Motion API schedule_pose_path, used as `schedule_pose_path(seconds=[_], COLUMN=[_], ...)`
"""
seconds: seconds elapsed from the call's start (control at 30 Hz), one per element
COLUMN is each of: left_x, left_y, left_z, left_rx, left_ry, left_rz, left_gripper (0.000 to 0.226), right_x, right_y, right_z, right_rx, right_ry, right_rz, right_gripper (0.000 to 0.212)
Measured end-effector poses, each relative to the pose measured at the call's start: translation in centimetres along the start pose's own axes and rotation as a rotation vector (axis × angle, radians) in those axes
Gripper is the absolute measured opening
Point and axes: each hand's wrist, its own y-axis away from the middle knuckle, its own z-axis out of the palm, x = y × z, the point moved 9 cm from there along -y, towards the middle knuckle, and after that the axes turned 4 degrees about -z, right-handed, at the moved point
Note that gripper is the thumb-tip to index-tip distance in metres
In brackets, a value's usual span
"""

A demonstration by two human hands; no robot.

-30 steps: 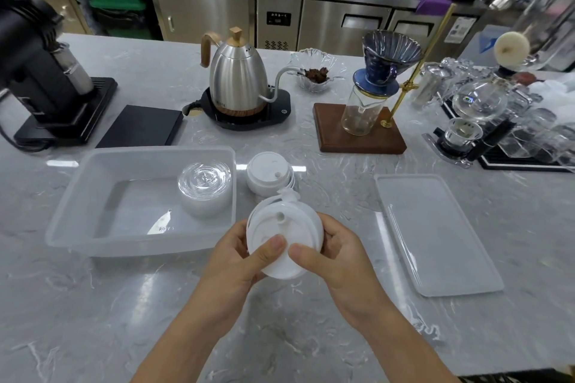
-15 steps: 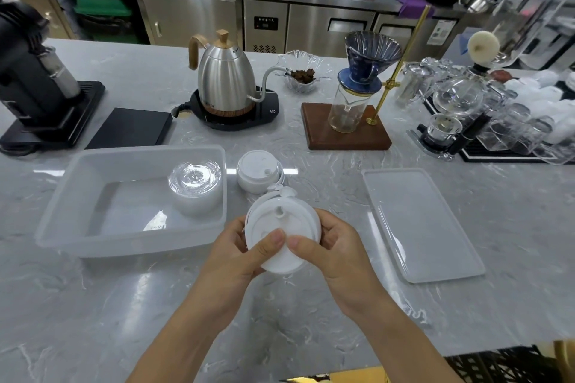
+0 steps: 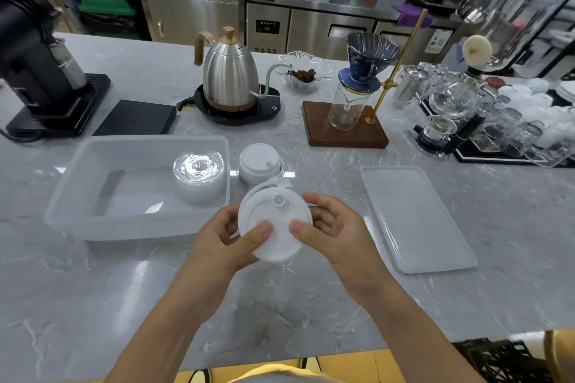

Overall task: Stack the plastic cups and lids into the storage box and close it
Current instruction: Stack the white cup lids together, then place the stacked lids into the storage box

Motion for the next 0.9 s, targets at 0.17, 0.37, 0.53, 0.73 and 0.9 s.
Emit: schedule_pose_path(seconds=[0.17,0.37,0.53,0.73,0.9], left_x=[0.3,1.5,3.0,4.9,7.2], left_y=[0.7,1.4,2.2,3.1,3.5], left_z=[-1.5,-4.0,-6.9,-11.6,-15.5], left_rx=[-0.006,0.027,0.054,0.16,0.238], left_ry=[0.041,0.01,-0.036,-0.023,-0.047], left_rz=[0.008,0.068,0.102,0.136,0.158], left_gripper=[0.059,0.052,0.049,0.063,0.067], right_x=[-0.3,-1.0,-1.4,-1.4,-1.4], right_y=[-0.2,-0.8,-1.6,-3.1,-4.7], right_z=[0.8,2.5,5.3,9.9,14.1], right_rx=[0.0,0.025,0.008,-0.025,-0.066], right_ry=[0.049,0.068,0.084,0.093,0.077], right_rz=[-0.015,-0.062,-0.108,-0.104,-0.103], right_gripper=[0.056,0.052,0.055,0.056,0.054])
